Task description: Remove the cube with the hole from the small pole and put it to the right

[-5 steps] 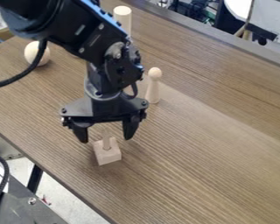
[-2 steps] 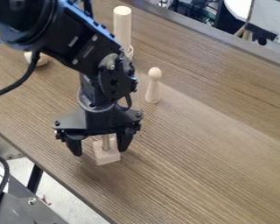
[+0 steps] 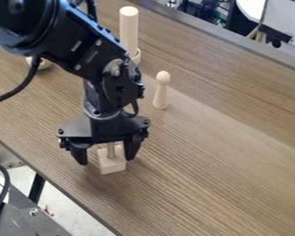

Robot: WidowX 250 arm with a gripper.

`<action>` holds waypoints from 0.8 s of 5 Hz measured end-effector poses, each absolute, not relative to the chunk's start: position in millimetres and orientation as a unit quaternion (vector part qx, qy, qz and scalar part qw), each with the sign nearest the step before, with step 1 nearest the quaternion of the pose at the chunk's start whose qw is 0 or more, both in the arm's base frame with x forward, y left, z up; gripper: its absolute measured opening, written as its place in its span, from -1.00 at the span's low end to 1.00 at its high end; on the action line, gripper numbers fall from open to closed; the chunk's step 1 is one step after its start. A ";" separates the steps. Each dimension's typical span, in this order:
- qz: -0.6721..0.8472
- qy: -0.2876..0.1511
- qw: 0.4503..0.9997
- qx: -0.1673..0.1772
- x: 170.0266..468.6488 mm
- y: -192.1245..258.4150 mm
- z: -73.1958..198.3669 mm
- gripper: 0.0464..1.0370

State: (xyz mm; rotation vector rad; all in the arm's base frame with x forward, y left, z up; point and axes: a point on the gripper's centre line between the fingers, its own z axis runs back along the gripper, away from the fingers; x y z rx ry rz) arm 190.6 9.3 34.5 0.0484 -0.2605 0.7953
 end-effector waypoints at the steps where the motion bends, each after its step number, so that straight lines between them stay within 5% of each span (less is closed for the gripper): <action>1: 0.394 -0.130 0.909 0.023 188.1 10.1 31.3 0.32; 2: 0.397 -0.132 0.908 0.029 187.7 10.6 31.3 0.01; 4: 0.391 -0.123 0.911 0.043 184.5 11.8 31.2 0.01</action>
